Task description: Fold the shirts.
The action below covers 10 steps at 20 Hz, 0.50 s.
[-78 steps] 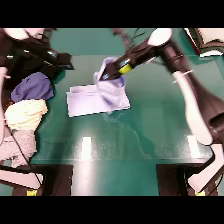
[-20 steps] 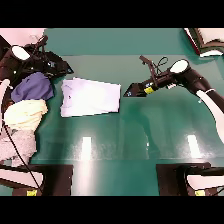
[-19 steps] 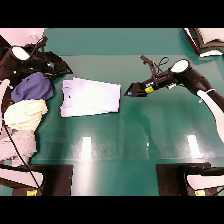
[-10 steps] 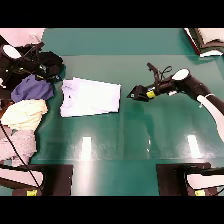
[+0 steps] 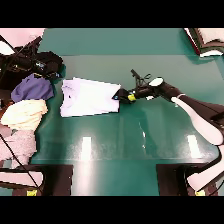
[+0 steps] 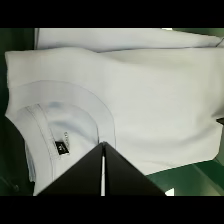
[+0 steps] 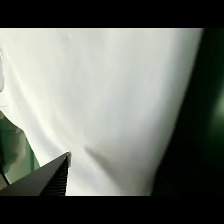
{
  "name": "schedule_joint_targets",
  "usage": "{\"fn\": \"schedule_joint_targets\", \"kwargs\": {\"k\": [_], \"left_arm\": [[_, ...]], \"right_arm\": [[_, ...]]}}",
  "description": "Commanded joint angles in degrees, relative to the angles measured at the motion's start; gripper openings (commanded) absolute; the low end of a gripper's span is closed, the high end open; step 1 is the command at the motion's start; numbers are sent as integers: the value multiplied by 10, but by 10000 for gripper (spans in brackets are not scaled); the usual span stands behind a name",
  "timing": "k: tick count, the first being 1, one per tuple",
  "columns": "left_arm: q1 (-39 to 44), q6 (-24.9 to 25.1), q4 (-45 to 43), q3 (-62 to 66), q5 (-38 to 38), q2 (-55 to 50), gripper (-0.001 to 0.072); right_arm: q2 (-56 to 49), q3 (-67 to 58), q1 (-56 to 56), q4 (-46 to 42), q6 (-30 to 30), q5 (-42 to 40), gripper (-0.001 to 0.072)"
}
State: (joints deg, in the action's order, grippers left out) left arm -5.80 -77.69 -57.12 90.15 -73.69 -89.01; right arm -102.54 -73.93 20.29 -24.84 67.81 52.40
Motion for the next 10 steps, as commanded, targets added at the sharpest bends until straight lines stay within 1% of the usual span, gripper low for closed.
{"fn": "schedule_joint_targets", "kwargs": {"k": [1, 2, 3, 4, 5, 6, 8, 10], "left_arm": [[0, 2, 13, 0, -10, 3, 24], [0, 2, 15, 0, -14, 3, 25], [0, 2, 17, 0, -19, 3, 25], [0, 2, 19, 0, -24, 3, 25], [0, 2, 20, 0, -27, 3, 25], [0, 2, 20, 0, -31, 3, 25], [0, 2, 20, 0, -41, 3, 25], [0, 2, 21, 0, -55, 3, 25]], "right_arm": [[-62, -72, 41, 29, 3, -7, 574], [-74, -91, 51, 28, 2, -6, 497], [-82, -106, 58, 27, -4, -7, 352], [-87, -116, 64, 27, -17, -10, 264], [-88, -122, 67, 27, -33, -16, 87], [-87, -127, 68, 26, -44, -19, 19], [-71, -123, 56, 19, -54, -17, 15], [-26, -92, 24, -9, -54, -24, 15]]}}
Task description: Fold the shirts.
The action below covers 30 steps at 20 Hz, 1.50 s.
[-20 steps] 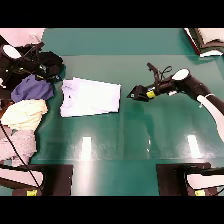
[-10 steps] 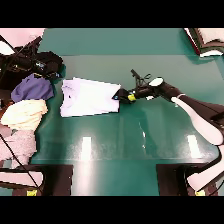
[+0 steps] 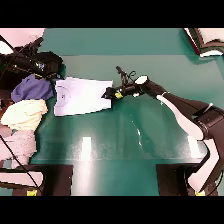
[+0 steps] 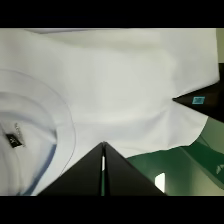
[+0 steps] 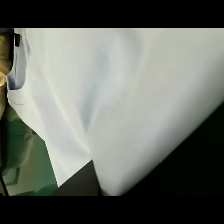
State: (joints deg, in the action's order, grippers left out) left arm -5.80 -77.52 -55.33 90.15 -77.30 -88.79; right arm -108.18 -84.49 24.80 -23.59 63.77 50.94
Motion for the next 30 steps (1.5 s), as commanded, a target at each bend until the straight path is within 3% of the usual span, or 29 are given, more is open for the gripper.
{"fn": "schedule_joint_targets", "kwargs": {"k": [1, 8, 16, 22, 24, 27, 30], "left_arm": [[0, 0, 3, 0, -21, 0, 25], [0, -1, 9, 0, -22, 0, 24], [33, -5, 48, 0, 20, 0, 24], [84, -4, 48, 0, 56, 0, 25], [87, -3, 47, 0, 53, 0, 25], [87, 0, 47, 0, 52, 0, 25], [87, 0, 47, 0, 54, 0, 24]], "right_arm": [[63, 41, -48, -39, -13, -14, 15], [295, 257, -359, -121, -13, -25, 14], [422, 382, -719, -157, -12, -45, 14], [468, 440, -829, -161, 23, -62, 14], [489, 450, -840, -223, 73, -70, 14], [526, 452, -841, -384, 192, -61, 16], [556, 452, -841, -474, 224, 8, 20]]}}
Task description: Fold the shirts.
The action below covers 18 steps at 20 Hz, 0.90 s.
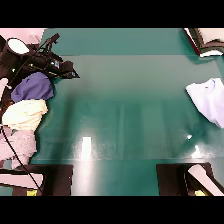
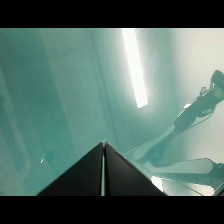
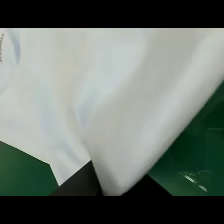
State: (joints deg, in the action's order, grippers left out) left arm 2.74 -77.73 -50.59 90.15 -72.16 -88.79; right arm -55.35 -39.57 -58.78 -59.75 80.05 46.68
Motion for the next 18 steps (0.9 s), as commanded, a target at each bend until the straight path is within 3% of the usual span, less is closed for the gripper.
{"fn": "schedule_joint_targets", "kwargs": {"k": [1, 2, 3, 4, 6, 8, 14, 15, 17, 18], "left_arm": [[2, 2, 0, 0, 2, 0, 24], [2, 4, 0, 0, 2, 0, 24], [2, 14, 0, 0, 1, 0, 24], [2, 20, 0, 0, 0, 0, 25], [2, 31, 0, 0, -7, 0, 25], [2, 32, 0, 0, -9, 0, 25], [2, 27, 1, 0, -35, 0, 25], [2, 27, 1, 0, -38, 0, 25], [2, 27, 1, 0, -32, 0, 25], [2, 27, 1, 0, -32, 0, 25]], "right_arm": [[32, 3, -4, -132, 61, 85, 35], [32, 3, -4, -155, 60, 115, 225], [32, 3, -4, -183, 60, 139, 513], [32, -2, -5, -207, 61, 163, 580], [32, -27, -6, -256, 68, 208, 578], [32, -60, -5, -245, 76, 230, 577], [32, -139, 122, -65, 75, 253, 576], [32, -148, 165, -47, 75, 255, 527], [32, -169, 258, -44, 75, 254, 204], [32, -179, 300, -45, 74, 249, 137]]}}
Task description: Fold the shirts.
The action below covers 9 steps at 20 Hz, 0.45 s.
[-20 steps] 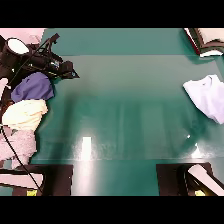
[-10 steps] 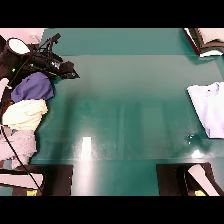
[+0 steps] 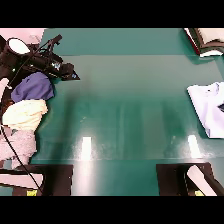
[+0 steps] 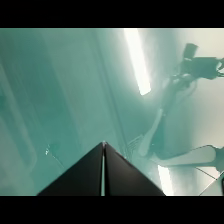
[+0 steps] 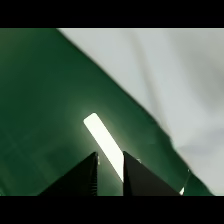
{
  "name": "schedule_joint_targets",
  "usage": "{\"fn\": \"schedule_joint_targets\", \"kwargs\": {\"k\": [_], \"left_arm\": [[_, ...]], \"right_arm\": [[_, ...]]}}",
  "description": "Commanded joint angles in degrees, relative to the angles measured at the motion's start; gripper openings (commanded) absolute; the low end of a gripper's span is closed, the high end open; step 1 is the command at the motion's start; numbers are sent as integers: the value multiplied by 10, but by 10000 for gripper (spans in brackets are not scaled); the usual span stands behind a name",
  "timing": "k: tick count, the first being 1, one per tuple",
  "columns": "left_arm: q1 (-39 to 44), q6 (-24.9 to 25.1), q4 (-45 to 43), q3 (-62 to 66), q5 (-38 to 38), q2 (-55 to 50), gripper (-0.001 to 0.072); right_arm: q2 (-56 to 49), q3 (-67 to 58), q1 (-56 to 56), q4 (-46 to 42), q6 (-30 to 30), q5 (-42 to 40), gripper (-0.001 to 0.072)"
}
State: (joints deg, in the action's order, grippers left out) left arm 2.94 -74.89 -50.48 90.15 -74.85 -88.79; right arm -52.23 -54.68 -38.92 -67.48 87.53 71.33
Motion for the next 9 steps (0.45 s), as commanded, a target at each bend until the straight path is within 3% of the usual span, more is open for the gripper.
{"fn": "schedule_joint_targets", "kwargs": {"k": [1, 2, 9], "left_arm": [[0, -1, 0, 0, -6, 0, 25], [0, -1, 0, 0, -6, 0, 25], [0, -1, 0, 0, -6, 0, 25]], "right_arm": [[0, -39, 144, 30, -2, -4, 48], [0, -49, 181, 29, -2, -8, 18], [0, -87, 307, 29, -2, -26, 18]]}}
